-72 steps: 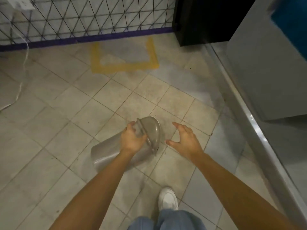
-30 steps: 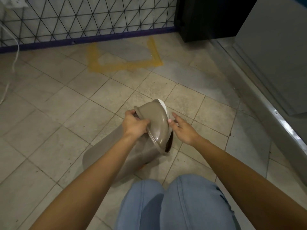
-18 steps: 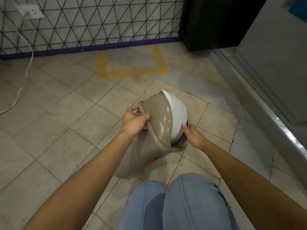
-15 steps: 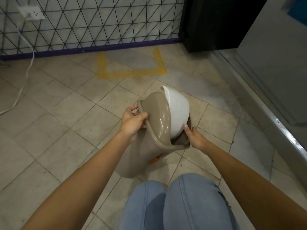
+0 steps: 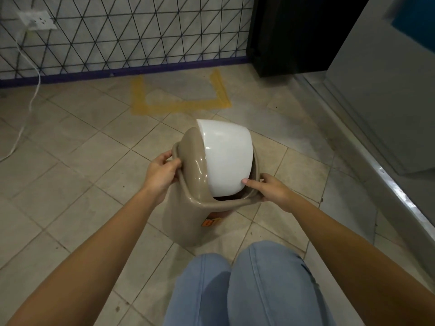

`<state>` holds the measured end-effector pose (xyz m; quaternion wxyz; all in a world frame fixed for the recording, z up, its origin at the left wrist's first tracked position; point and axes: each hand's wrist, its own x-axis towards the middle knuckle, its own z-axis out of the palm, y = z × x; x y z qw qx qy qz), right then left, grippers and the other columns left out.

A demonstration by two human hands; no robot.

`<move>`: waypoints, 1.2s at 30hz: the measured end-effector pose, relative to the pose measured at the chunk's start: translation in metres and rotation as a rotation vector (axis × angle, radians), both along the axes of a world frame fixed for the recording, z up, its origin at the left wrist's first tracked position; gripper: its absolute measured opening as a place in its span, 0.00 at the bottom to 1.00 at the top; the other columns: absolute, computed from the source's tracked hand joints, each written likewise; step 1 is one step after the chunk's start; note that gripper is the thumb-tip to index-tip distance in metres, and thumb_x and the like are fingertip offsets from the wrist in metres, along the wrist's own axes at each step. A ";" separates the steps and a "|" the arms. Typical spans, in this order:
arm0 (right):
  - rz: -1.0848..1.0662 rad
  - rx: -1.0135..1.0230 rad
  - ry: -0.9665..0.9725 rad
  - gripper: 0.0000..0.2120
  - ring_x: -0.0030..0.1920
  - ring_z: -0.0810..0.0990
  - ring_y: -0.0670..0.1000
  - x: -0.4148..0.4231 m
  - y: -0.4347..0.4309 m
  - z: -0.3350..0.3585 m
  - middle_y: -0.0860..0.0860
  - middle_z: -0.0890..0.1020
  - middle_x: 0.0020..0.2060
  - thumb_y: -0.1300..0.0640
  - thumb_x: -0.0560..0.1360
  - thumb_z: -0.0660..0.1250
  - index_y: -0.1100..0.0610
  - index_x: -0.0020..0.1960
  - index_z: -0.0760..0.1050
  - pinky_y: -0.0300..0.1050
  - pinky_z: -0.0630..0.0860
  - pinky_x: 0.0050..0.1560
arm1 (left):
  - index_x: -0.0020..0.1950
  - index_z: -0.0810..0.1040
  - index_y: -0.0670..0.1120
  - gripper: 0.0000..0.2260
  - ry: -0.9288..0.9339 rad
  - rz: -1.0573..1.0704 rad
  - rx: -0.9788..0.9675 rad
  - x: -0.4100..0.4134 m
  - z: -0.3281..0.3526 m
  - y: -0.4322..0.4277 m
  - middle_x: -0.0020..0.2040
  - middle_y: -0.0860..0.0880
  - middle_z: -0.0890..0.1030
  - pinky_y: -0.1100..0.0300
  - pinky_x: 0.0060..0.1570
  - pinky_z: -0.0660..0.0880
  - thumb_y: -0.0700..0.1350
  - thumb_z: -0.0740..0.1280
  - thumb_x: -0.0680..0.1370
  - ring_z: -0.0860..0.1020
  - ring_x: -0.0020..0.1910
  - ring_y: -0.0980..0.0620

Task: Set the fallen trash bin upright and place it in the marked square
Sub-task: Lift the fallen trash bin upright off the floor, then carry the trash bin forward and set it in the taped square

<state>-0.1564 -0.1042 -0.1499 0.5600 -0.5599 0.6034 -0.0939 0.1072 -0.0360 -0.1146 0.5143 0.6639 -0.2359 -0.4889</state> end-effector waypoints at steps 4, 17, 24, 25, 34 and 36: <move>0.007 -0.017 0.009 0.41 0.44 0.78 0.46 0.001 -0.002 0.014 0.48 0.76 0.45 0.41 0.63 0.75 0.58 0.67 0.62 0.36 0.74 0.32 | 0.66 0.75 0.46 0.18 -0.028 -0.010 0.002 0.008 -0.008 0.004 0.38 0.50 0.82 0.60 0.36 0.76 0.39 0.64 0.75 0.77 0.33 0.56; 0.065 -0.099 0.070 0.49 0.50 0.79 0.52 0.006 0.012 0.019 0.54 0.77 0.54 0.44 0.57 0.79 0.53 0.69 0.57 0.38 0.74 0.37 | 0.66 0.73 0.42 0.18 -0.021 0.031 0.031 0.007 -0.024 0.010 0.42 0.49 0.81 0.67 0.30 0.75 0.34 0.59 0.76 0.78 0.35 0.58; 0.084 -0.132 0.088 0.49 0.48 0.78 0.49 0.012 0.019 0.015 0.52 0.75 0.52 0.43 0.57 0.79 0.53 0.68 0.56 0.36 0.74 0.36 | 0.67 0.72 0.42 0.19 -0.024 0.075 0.034 0.011 -0.031 0.014 0.46 0.47 0.81 0.61 0.37 0.74 0.34 0.59 0.77 0.77 0.40 0.53; 0.085 -0.131 0.085 0.49 0.50 0.78 0.51 0.012 0.019 0.015 0.53 0.75 0.53 0.43 0.57 0.79 0.53 0.68 0.55 0.38 0.76 0.38 | 0.68 0.72 0.42 0.19 -0.031 0.076 0.034 0.010 -0.031 0.013 0.48 0.46 0.81 0.59 0.39 0.75 0.34 0.59 0.77 0.77 0.42 0.52; 0.182 -0.348 0.152 0.55 0.64 0.67 0.51 0.012 0.024 0.023 0.52 0.65 0.67 0.42 0.53 0.80 0.53 0.71 0.55 0.48 0.70 0.63 | 0.69 0.70 0.46 0.19 -0.195 0.058 0.010 0.007 -0.028 0.022 0.59 0.46 0.79 0.49 0.61 0.73 0.42 0.61 0.77 0.77 0.56 0.50; 0.238 -0.426 0.199 0.58 0.69 0.61 0.53 0.014 0.026 0.025 0.52 0.62 0.68 0.43 0.52 0.81 0.53 0.72 0.53 0.52 0.64 0.69 | 0.68 0.72 0.47 0.18 -0.230 0.060 -0.008 0.004 -0.026 0.026 0.60 0.46 0.79 0.50 0.61 0.73 0.44 0.61 0.78 0.77 0.56 0.51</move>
